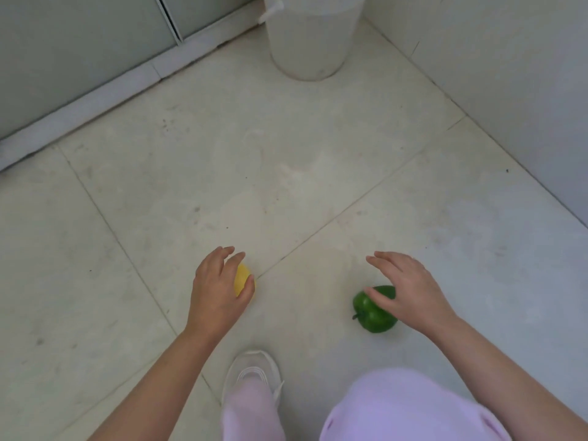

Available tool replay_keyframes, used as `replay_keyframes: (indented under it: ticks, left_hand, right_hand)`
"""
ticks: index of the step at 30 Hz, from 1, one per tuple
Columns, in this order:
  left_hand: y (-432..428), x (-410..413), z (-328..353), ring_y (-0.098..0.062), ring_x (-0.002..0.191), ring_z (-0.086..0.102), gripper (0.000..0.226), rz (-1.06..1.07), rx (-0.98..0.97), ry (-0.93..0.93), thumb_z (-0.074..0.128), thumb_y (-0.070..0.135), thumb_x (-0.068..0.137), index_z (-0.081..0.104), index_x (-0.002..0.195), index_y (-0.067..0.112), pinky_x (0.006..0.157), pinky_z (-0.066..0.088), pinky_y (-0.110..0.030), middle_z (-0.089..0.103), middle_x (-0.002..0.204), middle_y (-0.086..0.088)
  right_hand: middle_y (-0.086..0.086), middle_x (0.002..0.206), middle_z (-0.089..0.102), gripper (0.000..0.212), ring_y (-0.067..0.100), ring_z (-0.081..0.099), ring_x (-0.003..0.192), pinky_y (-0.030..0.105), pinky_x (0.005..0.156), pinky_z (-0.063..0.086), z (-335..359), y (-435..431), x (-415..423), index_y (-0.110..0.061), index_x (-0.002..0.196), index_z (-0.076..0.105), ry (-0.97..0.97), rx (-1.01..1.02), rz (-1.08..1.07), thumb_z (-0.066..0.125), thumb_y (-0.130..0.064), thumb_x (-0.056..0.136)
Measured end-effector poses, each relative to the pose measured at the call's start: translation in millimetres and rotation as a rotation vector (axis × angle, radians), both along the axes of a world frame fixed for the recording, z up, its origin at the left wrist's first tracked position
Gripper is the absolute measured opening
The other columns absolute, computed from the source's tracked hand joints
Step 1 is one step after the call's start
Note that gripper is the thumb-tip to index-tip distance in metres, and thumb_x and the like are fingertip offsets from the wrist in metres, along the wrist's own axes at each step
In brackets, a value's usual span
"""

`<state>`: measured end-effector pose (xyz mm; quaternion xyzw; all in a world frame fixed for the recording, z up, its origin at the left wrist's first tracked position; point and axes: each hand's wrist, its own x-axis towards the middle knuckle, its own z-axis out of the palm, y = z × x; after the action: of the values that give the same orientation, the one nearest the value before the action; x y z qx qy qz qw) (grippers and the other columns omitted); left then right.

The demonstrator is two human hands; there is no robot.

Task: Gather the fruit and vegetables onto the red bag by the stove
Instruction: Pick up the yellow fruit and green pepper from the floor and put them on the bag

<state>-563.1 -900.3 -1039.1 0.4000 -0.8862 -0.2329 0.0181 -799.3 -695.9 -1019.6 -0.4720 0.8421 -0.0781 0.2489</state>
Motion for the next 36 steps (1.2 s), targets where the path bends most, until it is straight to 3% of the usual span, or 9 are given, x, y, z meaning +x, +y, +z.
replay_keyframes:
  ticks: [3, 6, 10, 13, 17, 25, 36]
  left_hand:
    - [5, 4, -9, -0.039, 0.111, 0.052, 0.053, -0.01, 0.005, -0.034, 0.045, 0.042, 0.075, 0.063, 0.108, 0.004, 0.09, 0.043, -0.049, 0.059, 0.116, -0.018]
    - [9, 8, -17, -0.037, 0.11, 0.051, 0.055, 0.004, 0.028, -0.065, 0.049, 0.044, 0.073, 0.062, 0.108, 0.005, 0.088, 0.044, -0.049, 0.058, 0.117, -0.018]
    - [12, 12, -25, -0.041, 0.11, 0.052, 0.051, 0.037, 0.055, -0.074, 0.073, 0.028, 0.068, 0.062, 0.11, 0.002, 0.088, 0.043, -0.052, 0.057, 0.119, -0.022]
    - [14, 13, -27, -0.04, 0.114, 0.048, 0.055, 0.074, 0.081, -0.066, 0.081, 0.016, 0.067, 0.059, 0.116, 0.002, 0.088, 0.042, -0.052, 0.053, 0.124, -0.022]
    - [17, 15, -29, -0.034, 0.123, 0.04, 0.06, 0.125, 0.134, -0.068, 0.076, 0.02, 0.072, 0.053, 0.125, 0.007, 0.092, 0.041, -0.048, 0.045, 0.133, -0.017]
    - [17, 15, -31, -0.032, 0.123, 0.036, 0.063, 0.149, 0.16, -0.053, 0.076, 0.022, 0.072, 0.05, 0.128, 0.009, 0.092, 0.041, -0.042, 0.041, 0.135, -0.015]
    - [15, 19, -29, -0.031, 0.12, 0.039, 0.062, 0.183, 0.183, 0.01, 0.078, 0.019, 0.07, 0.052, 0.125, 0.008, 0.094, 0.035, -0.033, 0.045, 0.131, -0.014]
  right_hand:
    - [0.009, 0.122, 0.059, 0.064, 0.028, 0.053, 0.112, 0.049, 0.094, 0.043, -10, 7, 4, -0.016, 0.12, 0.058, -0.037, 0.029, 0.015, 0.044, -0.057, 0.073]
    - [0.009, 0.122, 0.059, 0.059, 0.029, 0.054, 0.111, 0.045, 0.091, 0.044, -20, 14, 10, -0.016, 0.119, 0.058, -0.051, 0.033, 0.025, 0.057, -0.051, 0.071]
    - [0.01, 0.125, 0.056, 0.059, 0.03, 0.051, 0.114, 0.041, 0.09, 0.044, -30, 25, 16, -0.016, 0.121, 0.057, -0.067, 0.034, 0.037, 0.072, -0.042, 0.07]
    - [0.005, 0.134, 0.047, 0.063, 0.022, 0.039, 0.124, 0.036, 0.093, 0.04, -32, 29, 21, -0.02, 0.128, 0.049, -0.104, 0.053, 0.004, 0.07, -0.042, 0.073]
    - [0.002, 0.138, 0.04, 0.065, 0.018, 0.031, 0.128, 0.032, 0.091, 0.042, -34, 31, 28, -0.022, 0.131, 0.045, -0.129, 0.06, -0.035, 0.068, -0.043, 0.074]
    - [0.001, 0.114, 0.053, 0.058, 0.019, 0.044, 0.106, 0.024, 0.078, 0.041, -41, 36, 27, -0.017, 0.123, 0.053, -0.134, 0.016, -0.096, 0.073, -0.037, 0.071]
    - [-0.002, 0.104, 0.054, 0.053, 0.016, 0.045, 0.096, 0.023, 0.076, 0.038, -35, 36, 24, -0.016, 0.117, 0.058, -0.172, -0.048, -0.178, 0.076, -0.029, 0.069]
